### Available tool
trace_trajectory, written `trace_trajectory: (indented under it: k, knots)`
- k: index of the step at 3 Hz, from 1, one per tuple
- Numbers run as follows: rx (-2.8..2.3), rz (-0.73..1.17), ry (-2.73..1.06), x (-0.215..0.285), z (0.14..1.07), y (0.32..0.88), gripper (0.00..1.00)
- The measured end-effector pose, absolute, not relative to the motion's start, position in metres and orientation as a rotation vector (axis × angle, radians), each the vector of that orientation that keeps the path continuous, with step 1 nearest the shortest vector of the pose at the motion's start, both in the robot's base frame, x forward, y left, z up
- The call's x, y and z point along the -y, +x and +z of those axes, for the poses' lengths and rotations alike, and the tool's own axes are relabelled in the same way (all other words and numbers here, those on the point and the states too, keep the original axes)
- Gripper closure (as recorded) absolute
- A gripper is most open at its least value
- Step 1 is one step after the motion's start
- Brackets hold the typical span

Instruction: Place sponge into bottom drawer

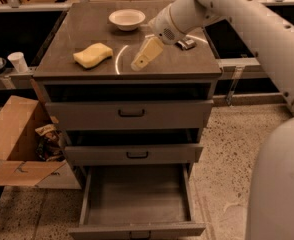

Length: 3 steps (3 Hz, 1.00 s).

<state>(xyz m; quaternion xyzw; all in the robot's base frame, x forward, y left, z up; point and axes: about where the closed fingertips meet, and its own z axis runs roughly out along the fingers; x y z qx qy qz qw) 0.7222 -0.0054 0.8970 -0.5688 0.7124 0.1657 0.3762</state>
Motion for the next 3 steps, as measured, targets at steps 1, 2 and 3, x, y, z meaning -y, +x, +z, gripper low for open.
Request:
trace_trajectory:
  k: [1, 2, 3]
  knots:
    - [-1.798, 0.48, -1.433, -0.033, 0.884, 0.749, 0.0]
    - [-1.795, 0.537, -1.403, -0.063, 0.869, 0.77, 0.0]
    - [-1.805, 0.588, -1.389, -0.088, 0.854, 0.782, 0.0]
